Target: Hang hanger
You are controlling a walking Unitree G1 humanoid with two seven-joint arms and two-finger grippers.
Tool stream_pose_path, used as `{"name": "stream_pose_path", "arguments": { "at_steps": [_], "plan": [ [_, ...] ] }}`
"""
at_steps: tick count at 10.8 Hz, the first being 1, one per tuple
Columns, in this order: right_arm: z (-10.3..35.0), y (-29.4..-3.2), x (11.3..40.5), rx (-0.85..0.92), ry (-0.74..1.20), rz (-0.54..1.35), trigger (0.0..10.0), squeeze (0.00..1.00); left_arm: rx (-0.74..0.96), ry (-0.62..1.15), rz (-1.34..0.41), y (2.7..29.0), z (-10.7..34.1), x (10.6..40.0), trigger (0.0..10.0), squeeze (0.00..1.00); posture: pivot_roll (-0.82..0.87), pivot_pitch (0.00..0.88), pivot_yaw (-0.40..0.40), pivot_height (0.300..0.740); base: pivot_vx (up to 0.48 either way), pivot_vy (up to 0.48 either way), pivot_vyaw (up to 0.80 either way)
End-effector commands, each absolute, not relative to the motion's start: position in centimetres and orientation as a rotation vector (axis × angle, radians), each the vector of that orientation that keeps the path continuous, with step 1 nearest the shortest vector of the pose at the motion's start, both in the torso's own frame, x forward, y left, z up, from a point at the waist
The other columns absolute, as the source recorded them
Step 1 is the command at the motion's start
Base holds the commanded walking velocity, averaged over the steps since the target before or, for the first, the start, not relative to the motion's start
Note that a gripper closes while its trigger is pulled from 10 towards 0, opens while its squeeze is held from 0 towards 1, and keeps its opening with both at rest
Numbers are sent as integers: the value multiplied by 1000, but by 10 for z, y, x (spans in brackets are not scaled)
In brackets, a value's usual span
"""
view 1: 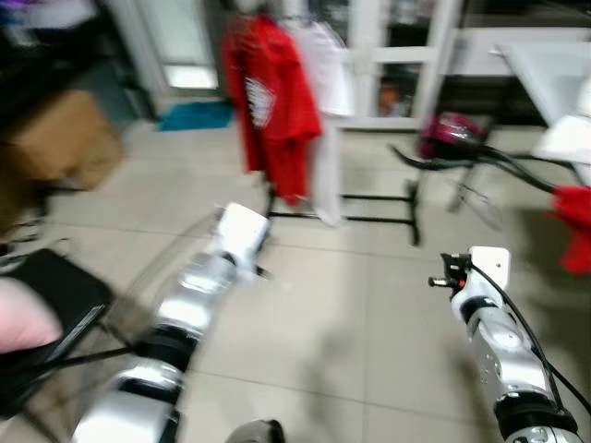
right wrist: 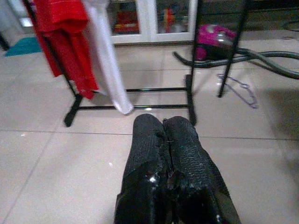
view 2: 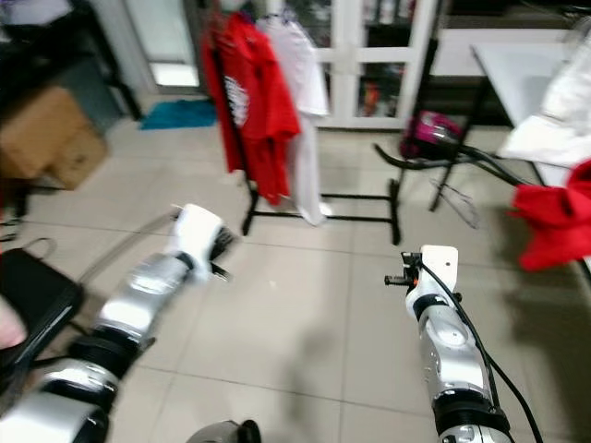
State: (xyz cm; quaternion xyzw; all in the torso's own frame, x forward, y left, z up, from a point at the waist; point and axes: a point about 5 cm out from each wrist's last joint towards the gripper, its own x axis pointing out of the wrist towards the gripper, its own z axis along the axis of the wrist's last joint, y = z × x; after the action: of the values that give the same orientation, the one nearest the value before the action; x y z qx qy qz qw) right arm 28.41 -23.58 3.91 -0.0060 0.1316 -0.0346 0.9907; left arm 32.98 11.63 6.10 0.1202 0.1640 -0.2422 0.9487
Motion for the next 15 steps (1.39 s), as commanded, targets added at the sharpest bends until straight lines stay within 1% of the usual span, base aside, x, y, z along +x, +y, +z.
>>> {"name": "stream_pose_path", "arguments": {
  "at_steps": [1, 2, 3, 4, 6, 7, 8, 9, 10, 11, 12, 13, 15],
  "plan": [
    [43, -230, 288, 2, 249, -57, 10000, 0, 261, 354, -465, 130, 59, 330, 10000, 0, -136, 0, 146, 740, 0, 0, 0],
    [47, -229, 286, 11, 251, -66, 10000, 0, 256, 356, -481, 128, 56, 334, 10000, 314, -135, 0, 144, 740, 0, 0, 0],
    [50, -229, 286, 19, 237, -74, 10000, 957, 247, 354, -497, 126, 55, 332, 10000, 1000, -132, 0, 138, 740, 0, 0, 0],
    [54, -230, 286, -6, 215, -89, 10000, 1000, 233, 349, -514, 125, 54, 329, 10000, 1000, -128, 0, 131, 740, 0, 0, 0],
    [67, -228, 281, -24, 136, -93, 10000, 1000, 217, 241, -463, 127, 62, 325, 10000, 1000, -106, 0, 109, 740, 0, 0, 0],
    [75, -218, 274, 1, 81, -57, 10000, 1000, 136, 123, -371, 137, 74, 326, 10000, 1000, -91, 0, 105, 740, 0, 0, 0],
    [77, -215, 271, 29, 74, -43, 10000, 1000, 119, 100, -342, 141, 77, 325, 10000, 1000, -88, 0, 103, 740, 0, 0, 0],
    [81, -206, 265, 91, 61, -16, 10000, 1000, 107, 27, -311, 145, 88, 322, 10000, 1000, -72, 0, 95, 740, 0, 0, 0],
    [87, -204, 261, 87, 19, -22, 10000, 1000, 101, -8, -324, 145, 95, 317, 10000, 1000, -61, 0, 94, 740, 0, 0, 0],
    [94, -196, 252, 35, -3, 32, 10000, 1000, 96, -18, -356, 145, 101, 308, 10000, 1000, -60, 0, 100, 740, 0, 0, 0],
    [96, -195, 250, 20, -5, 44, 10000, 1000, 93, -25, -358, 145, 103, 306, 10000, 1000, -60, 0, 100, 740, 0, 0, 0],
    [100, -191, 241, 42, 5, 48, 10000, 1000, 78, -14, -373, 145, 105, 298, 10000, 1000, -55, 0, 100, 740, 0, 0, 0],
    [102, -191, 236, 67, 3, 52, 10000, 1000, 14, 17, -363, 148, 104, 294, 10000, 1000, -55, 0, 97, 740, 0, 0, 0]
  ]
}}
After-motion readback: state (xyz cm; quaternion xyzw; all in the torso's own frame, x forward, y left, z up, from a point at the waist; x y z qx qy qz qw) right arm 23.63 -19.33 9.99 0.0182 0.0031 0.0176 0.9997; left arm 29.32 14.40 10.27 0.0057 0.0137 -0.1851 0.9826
